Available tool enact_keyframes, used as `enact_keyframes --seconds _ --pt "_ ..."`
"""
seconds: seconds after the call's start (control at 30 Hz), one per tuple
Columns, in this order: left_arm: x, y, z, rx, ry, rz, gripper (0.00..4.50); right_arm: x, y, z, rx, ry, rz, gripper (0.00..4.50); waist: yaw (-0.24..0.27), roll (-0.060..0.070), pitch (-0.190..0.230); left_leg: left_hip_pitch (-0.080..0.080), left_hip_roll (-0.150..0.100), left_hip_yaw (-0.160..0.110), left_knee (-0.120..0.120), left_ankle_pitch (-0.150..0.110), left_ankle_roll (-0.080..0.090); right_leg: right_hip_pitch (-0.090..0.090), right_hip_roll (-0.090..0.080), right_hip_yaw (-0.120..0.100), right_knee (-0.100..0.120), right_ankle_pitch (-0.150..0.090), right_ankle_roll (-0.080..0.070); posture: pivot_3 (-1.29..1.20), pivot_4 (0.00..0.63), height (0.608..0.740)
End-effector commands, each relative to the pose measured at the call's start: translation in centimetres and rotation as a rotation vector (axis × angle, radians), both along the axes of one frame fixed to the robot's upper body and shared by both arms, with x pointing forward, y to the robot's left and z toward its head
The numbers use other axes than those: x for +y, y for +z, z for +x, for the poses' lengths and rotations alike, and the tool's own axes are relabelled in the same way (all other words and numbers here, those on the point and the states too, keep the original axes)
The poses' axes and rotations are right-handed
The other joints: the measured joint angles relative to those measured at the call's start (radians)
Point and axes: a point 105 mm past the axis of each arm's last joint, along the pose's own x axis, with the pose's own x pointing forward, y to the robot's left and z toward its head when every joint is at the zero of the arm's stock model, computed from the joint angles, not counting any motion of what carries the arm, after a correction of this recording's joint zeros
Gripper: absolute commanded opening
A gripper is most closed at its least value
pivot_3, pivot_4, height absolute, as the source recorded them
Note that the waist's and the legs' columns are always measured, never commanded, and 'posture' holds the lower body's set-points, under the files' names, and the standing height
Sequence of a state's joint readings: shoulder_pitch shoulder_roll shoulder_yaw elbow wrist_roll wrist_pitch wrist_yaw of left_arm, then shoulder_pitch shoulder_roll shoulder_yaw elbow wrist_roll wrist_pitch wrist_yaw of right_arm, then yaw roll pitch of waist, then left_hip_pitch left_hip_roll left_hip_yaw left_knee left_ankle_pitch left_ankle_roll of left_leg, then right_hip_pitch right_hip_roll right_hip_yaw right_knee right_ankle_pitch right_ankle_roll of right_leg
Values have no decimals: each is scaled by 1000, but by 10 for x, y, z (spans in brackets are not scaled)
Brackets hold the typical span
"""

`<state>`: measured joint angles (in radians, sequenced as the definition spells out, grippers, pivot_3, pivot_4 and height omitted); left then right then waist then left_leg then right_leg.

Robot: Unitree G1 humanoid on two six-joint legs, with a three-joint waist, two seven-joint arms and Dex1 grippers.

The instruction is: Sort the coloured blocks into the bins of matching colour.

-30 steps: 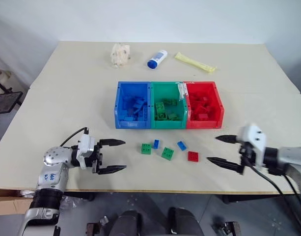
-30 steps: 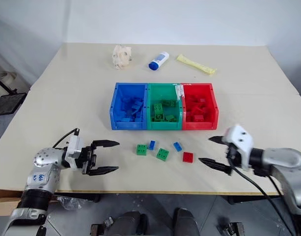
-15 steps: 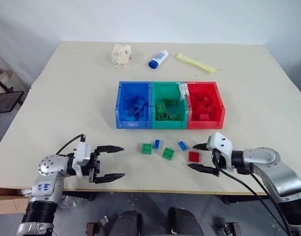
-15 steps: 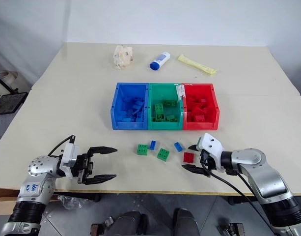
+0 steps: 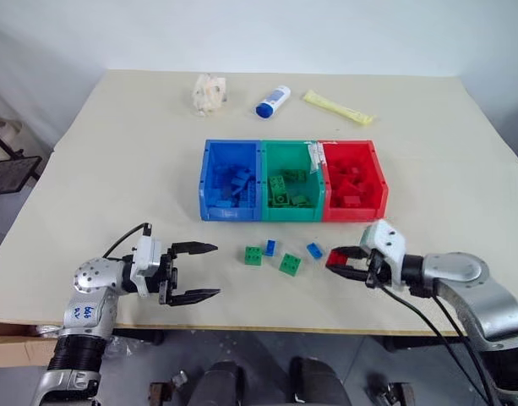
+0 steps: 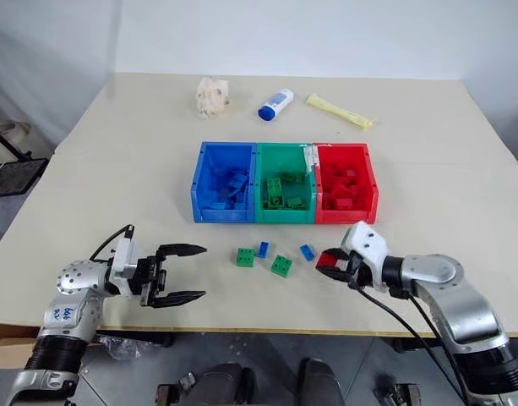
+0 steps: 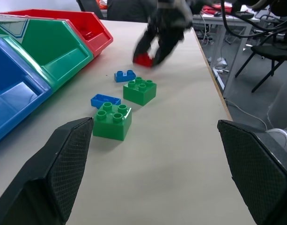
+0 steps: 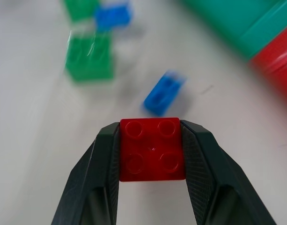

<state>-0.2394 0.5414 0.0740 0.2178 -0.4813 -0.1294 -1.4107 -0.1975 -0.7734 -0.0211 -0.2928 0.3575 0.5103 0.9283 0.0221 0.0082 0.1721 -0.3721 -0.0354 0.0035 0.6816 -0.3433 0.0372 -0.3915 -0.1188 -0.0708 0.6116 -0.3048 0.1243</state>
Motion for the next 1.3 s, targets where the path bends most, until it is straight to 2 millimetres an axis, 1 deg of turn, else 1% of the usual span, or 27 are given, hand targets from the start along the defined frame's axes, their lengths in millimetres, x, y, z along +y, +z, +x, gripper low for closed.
enact_keyframes --seconds 0.03,0.07,0.13,0.23,0.3,0.33,0.37,0.47,0.5,0.53,0.6,0.7,0.8,0.9,1.0,1.17,1.23,1.3 --pt "-3 3 4 -28 -10 -5 4500 -10 54 24 -197 -103 69 1445 -4 0 0 0 0 0 0 0 0 0 0 0 0 0 0 0 150 740" --pt "-4 2 5 -29 -11 -7 4500 -15 65 33 -231 -139 79 1445 -7 0 0 0 0 1 0 0 0 -1 0 0 0 0 0 0 150 740" --pt "-7 2 7 -34 -16 -12 4500 -25 79 53 -273 -206 92 1445 -11 0 0 0 0 1 0 0 0 -1 0 0 0 0 0 0 150 740" --pt "-11 3 11 -44 -24 -19 4500 -36 91 80 -322 -286 88 1445 -18 0 0 0 0 1 0 0 0 -1 1 0 2 0 0 0 150 740" --pt "-13 4 13 -50 -28 -20 4500 -38 92 90 -336 -298 72 2165 -20 0 0 0 0 0 0 0 0 -1 1 -1 2 0 0 0 150 740" --pt "-13 4 14 -53 -29 -20 4500 -37 92 92 -339 -289 69 2442 -21 0 0 -1 0 0 -1 0 0 -1 1 -2 2 0 0 0 150 740" --pt "-13 5 15 -55 -29 -20 4500 -37 93 92 -345 -279 68 2824 -22 0 0 -1 0 0 -1 0 0 -1 1 -2 2 0 0 0 150 740" --pt "-13 6 18 -61 -29 -20 4500 -35 96 92 -364 -265 75 3760 -25 0 0 -2 -1 1 0 0 0 -2 2 -4 2 0 0 0 150 740" --pt "-13 6 19 -62 -30 -19 4500 -36 97 91 -367 -263 75 4196 -25 0 0 -2 -1 1 0 0 0 -2 2 -5 3 0 0 0 150 740" --pt "-13 7 19 -64 -31 -19 4500 -37 97 90 -369 -263 75 4481 -25 0 0 -2 -1 1 0 0 1 -2 2 -6 3 0 0 0 150 740" --pt "-13 7 21 -65 -32 -19 4500 -37 97 88 -371 -257 75 4481 -25 0 0 -2 0 1 1 0 1 -2 2 -6 4 0 0 0 150 740" --pt "-14 7 22 -68 -40 -19 4500 -37 92 73 -342 -198 62 4481 -20 0 0 -2 0 1 1 0 1 -2 1 -6 5 0 0 0 150 740" --pt "-13 7 24 -70 -43 -15 4500 -42 78 49 -279 -121 16 4481 -12 0 0 -3 -1 -2 1 0 1 -1 1 -5 5 0 0 0 150 740" --pt "-11 6 25 -70 -42 -11 4500 -52 63 22 -203 -58 -24 4481 -6 0 0 -3 -2 -1 1 0 1 -1 2 -5 4 0 0 0 150 740" --pt "-5 2 24 -62 -42 7 4500 -70 47 -9 -110 -29 -73 4481 2 0 0 -3 -1 0 1 0 1 0 2 -6 3 0 0 0 150 740" --pt "1 -1 25 -58 -36 16 4500 -95 37 -40 -38 -58 -117 4481 2 -1 1 -1 -1 1 1 0 2 1 2 -6 1 0 1 0 150 740" --pt "4 -1 26 -56 -31 20 4500 -102 36 -47 -19 -75 -128 4481 2 -1 1 -1 0 1 1 0 2 1 1 -6 1 0 1 0 150 740" --pt "5 -1 26 -56 -28 22 4500 -103 37 -50 -15 -77 -129 4481 -1 -1 1 0 0 2 1 0 2 1 1 -5 1 0 1 0 150 740"
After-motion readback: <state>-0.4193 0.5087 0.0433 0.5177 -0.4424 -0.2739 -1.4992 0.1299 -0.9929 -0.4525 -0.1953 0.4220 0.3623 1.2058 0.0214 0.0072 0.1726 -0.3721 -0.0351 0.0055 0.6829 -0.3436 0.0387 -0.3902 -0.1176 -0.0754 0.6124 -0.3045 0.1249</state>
